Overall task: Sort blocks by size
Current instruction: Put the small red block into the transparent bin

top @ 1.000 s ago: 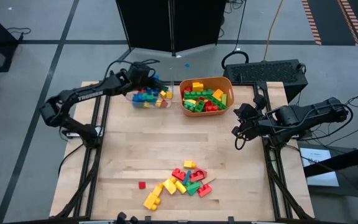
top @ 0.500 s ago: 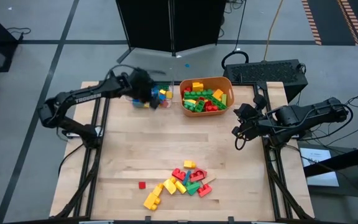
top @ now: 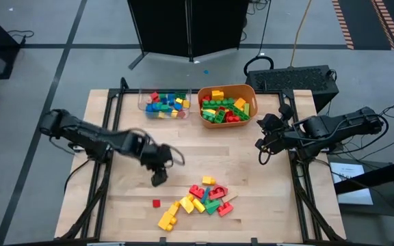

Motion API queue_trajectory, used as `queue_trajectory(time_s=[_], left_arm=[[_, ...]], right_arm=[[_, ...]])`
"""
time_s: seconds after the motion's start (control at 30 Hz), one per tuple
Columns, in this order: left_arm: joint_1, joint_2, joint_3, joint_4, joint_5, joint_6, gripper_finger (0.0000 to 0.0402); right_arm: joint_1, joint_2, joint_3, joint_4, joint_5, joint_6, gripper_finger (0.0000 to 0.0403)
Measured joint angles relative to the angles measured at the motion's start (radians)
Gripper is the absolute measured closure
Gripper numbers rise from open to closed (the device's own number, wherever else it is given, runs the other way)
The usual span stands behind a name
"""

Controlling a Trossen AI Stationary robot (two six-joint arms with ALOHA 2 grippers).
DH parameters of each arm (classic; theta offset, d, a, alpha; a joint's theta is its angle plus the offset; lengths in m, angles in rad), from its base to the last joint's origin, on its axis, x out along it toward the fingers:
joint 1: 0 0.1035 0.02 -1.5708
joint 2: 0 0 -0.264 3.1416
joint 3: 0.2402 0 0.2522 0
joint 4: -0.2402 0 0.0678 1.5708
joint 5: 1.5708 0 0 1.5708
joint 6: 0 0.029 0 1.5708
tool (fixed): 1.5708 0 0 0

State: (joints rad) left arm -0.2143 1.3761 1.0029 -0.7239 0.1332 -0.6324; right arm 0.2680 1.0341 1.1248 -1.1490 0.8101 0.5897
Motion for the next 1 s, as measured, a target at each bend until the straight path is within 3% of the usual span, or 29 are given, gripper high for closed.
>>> queue_trajectory(time_s=[0.17, 0.53, 0.7, 1.0], left_arm=[[-0.172, 0.031, 0.0, 0.011, -0.161, -0.142, 0.0162], [-0.439, 0.139, 0.0, 0.061, -0.22, -0.457, 0.0162], [-0.501, 0.209, 0.001, 0.069, -0.228, -0.52, 0.0162], [-0.515, 0.343, 0.001, 0.115, -0.245, -0.532, 0.0162]], right_arm=[[0.0, 0.0, 0.0, 0.005, 0.0, 0.0, 0.0399], [0.0, 0.0, 0.0, 0.017, -0.001, 0.018, 0.0399], [0.0, 0.0, 0.0, 0.017, -0.005, 0.019, 0.0399], [0.0, 0.0, 0.0, 0.024, -0.005, 0.019, 0.0399]])
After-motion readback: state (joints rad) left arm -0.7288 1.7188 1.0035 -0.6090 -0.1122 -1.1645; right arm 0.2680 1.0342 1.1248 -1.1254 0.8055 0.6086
